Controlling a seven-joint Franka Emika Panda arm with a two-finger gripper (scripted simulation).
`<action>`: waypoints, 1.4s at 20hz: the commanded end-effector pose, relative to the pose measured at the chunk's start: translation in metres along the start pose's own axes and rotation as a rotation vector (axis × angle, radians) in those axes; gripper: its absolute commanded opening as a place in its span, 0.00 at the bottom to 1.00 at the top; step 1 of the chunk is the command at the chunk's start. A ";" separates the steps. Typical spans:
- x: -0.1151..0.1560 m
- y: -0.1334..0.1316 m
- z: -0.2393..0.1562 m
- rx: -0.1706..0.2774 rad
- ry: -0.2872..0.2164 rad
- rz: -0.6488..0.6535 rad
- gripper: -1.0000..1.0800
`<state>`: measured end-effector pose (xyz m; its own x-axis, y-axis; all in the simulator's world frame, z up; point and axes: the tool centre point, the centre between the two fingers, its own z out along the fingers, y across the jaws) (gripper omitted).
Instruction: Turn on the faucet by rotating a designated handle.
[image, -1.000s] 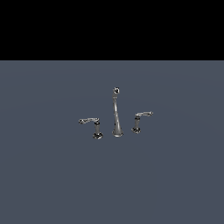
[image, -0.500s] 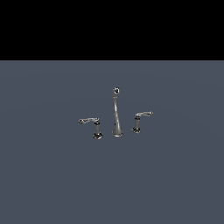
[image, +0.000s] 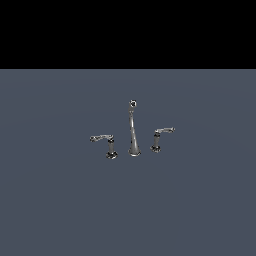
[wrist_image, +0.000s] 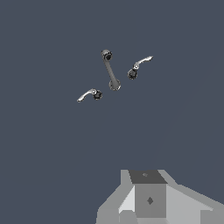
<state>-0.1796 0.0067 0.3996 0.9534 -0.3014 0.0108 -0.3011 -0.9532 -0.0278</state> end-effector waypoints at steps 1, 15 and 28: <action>0.015 -0.004 0.019 -0.001 0.000 0.061 0.00; 0.098 -0.009 0.116 -0.008 0.001 0.376 0.00; 0.173 0.012 0.203 -0.018 0.003 0.661 0.00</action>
<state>-0.0220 -0.0458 0.2092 0.5963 -0.8028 -0.0010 -0.8027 -0.5962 -0.0141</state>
